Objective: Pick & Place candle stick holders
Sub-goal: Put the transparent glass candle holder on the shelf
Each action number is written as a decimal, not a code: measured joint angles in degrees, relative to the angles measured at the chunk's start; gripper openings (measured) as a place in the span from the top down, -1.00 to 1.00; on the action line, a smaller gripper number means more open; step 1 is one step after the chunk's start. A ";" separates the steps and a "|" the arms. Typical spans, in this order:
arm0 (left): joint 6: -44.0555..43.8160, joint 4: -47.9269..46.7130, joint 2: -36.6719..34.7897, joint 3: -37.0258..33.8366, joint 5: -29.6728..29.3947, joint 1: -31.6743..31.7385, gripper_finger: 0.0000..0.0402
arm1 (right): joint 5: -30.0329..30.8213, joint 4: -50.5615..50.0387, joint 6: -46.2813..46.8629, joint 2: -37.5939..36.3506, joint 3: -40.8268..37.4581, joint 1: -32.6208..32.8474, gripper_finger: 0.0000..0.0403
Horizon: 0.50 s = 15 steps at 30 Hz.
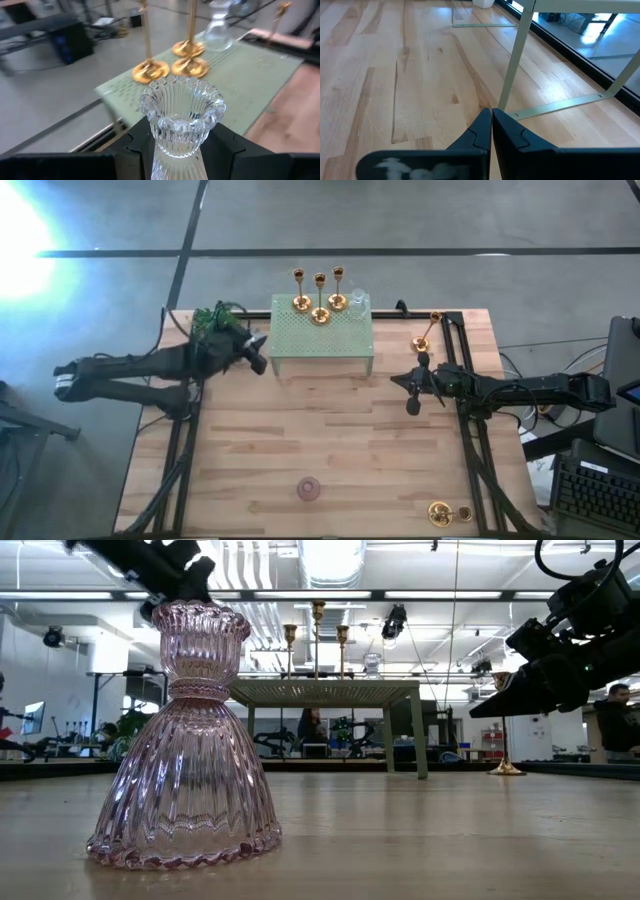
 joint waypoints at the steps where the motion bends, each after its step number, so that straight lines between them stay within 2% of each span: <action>1: 1.22 1.87 0.46 -0.12 2.94 1.92 0.38 | 0.00 0.02 0.00 0.01 0.00 0.02 0.96; 8: 5.03 9.97 5.93 0.46 20.84 15.52 0.38 | 0.00 0.02 0.00 0.01 0.00 0.01 0.96; 15: 11.13 16.88 15.53 3.47 27.15 20.89 0.38 | 0.00 0.01 0.00 0.01 0.00 0.00 0.96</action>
